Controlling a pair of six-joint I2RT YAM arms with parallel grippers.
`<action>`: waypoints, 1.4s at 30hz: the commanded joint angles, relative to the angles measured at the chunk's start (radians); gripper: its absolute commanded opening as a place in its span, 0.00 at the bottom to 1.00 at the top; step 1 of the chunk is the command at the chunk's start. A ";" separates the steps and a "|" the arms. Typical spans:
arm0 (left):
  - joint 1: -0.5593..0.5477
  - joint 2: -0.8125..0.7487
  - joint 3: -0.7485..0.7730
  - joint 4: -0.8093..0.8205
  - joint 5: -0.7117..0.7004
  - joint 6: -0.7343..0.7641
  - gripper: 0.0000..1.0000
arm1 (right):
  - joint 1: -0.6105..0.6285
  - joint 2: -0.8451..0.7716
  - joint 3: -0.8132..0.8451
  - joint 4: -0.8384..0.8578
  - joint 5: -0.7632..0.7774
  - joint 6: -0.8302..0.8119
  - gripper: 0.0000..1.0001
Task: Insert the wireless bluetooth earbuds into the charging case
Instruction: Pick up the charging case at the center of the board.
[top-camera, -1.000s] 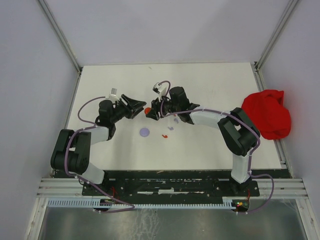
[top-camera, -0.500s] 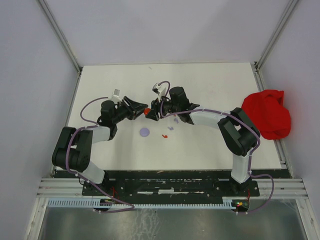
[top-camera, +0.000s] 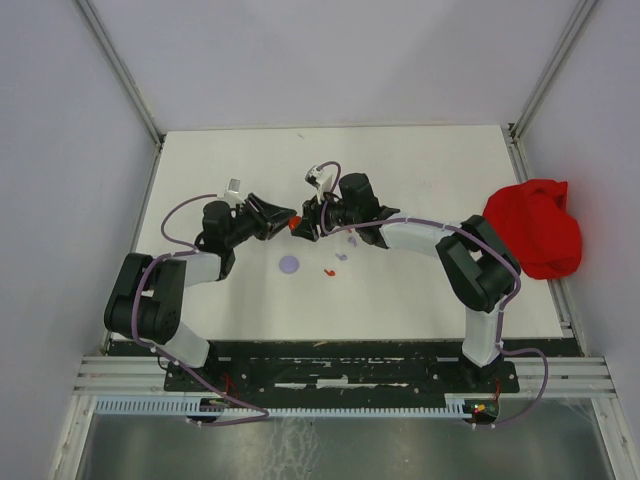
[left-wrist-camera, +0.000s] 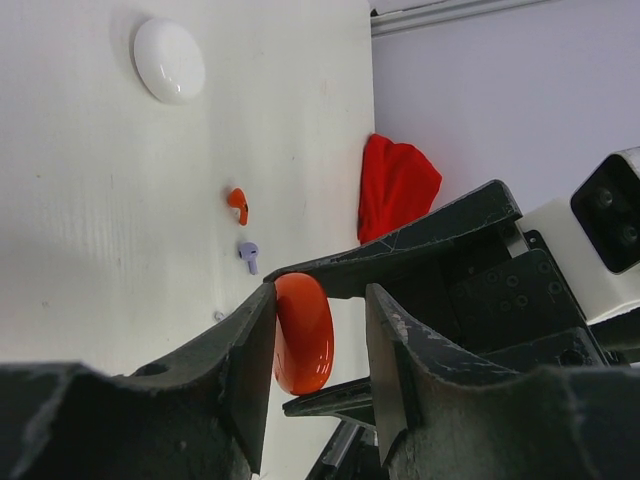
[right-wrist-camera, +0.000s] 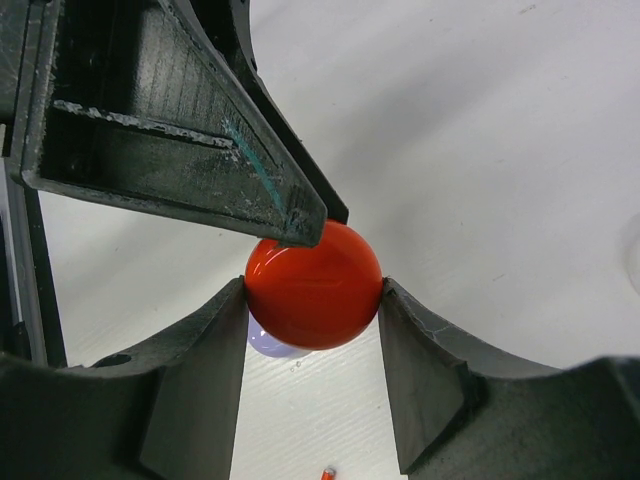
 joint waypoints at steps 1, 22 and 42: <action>-0.029 0.000 0.026 0.016 0.059 0.035 0.46 | -0.003 -0.055 0.015 0.065 -0.008 0.005 0.44; -0.032 -0.003 0.018 0.003 0.049 0.045 0.39 | -0.006 -0.056 0.006 0.069 -0.013 0.006 0.44; -0.030 -0.006 0.021 -0.010 0.035 0.046 0.43 | -0.017 -0.079 -0.029 0.073 -0.011 0.003 0.43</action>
